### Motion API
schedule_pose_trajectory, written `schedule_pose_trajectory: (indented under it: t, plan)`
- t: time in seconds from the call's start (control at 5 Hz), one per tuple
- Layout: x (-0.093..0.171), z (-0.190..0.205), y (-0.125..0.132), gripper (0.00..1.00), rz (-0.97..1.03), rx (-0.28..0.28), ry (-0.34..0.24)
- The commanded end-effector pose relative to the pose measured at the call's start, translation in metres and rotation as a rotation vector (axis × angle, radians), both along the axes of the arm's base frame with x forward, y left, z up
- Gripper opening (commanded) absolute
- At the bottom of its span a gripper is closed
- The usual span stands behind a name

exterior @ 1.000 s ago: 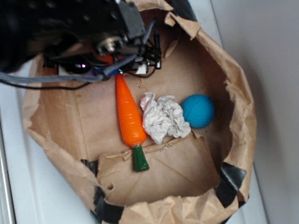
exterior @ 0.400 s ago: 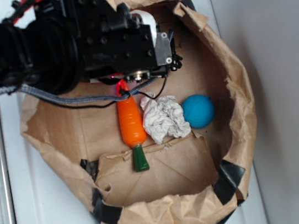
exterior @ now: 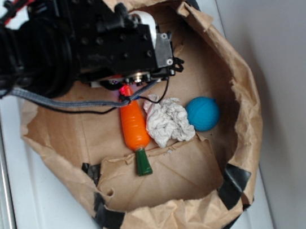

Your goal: Grab the plastic pickle.

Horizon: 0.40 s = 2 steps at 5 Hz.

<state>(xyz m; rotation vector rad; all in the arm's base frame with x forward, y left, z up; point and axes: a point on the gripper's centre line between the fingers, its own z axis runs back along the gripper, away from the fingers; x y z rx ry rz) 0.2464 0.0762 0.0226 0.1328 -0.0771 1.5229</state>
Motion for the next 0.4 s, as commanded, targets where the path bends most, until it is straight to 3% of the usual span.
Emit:
schedule_pose_trajectory:
  t: [0.0,0.2]
  plan:
    - [-0.005,0.077,0.006,0.0,-0.051,-0.075,-0.097]
    - [-0.007,0.107,0.003,0.0,-0.086,-0.113,-0.081]
